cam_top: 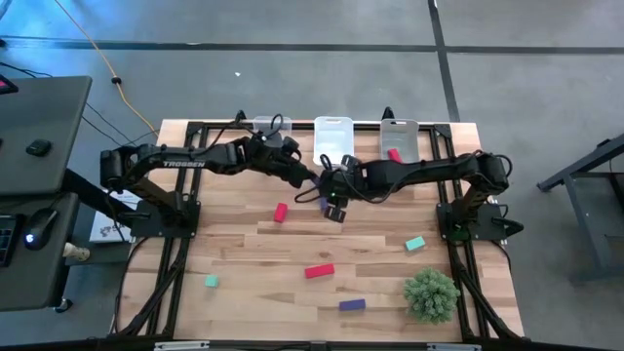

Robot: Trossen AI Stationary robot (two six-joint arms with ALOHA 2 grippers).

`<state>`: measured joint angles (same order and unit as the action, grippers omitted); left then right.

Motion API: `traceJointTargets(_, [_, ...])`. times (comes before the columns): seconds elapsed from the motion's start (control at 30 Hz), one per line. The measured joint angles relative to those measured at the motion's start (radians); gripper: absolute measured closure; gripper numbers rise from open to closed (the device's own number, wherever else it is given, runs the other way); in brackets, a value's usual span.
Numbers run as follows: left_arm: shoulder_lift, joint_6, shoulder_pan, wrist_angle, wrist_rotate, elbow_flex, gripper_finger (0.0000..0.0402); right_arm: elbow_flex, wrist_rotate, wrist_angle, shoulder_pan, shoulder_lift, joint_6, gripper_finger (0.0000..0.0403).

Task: Sort & place blocks by color
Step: Put the violet block into the white bin

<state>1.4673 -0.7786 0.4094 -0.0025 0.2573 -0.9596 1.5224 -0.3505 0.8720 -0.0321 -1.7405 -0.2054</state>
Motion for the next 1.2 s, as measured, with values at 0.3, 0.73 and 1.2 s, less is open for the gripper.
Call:
traceJointTargets(0.3, [0.000,0.041,0.070,0.024,-0.008,0.000,0.0401,0.194,-0.136,0.145,0.066,0.002,0.023,0.0272])
traceJointTargets(0.73, [0.000,0.200,0.207,0.117,-0.070,0.000,0.0401,0.331,-0.139,0.186,0.218,0.001,0.136,0.0272])
traceJointTargets(1.2, [0.002,0.322,0.304,0.161,-0.090,-0.066,0.0401,0.332,-0.137,0.185,0.345,0.001,0.160,0.0272])
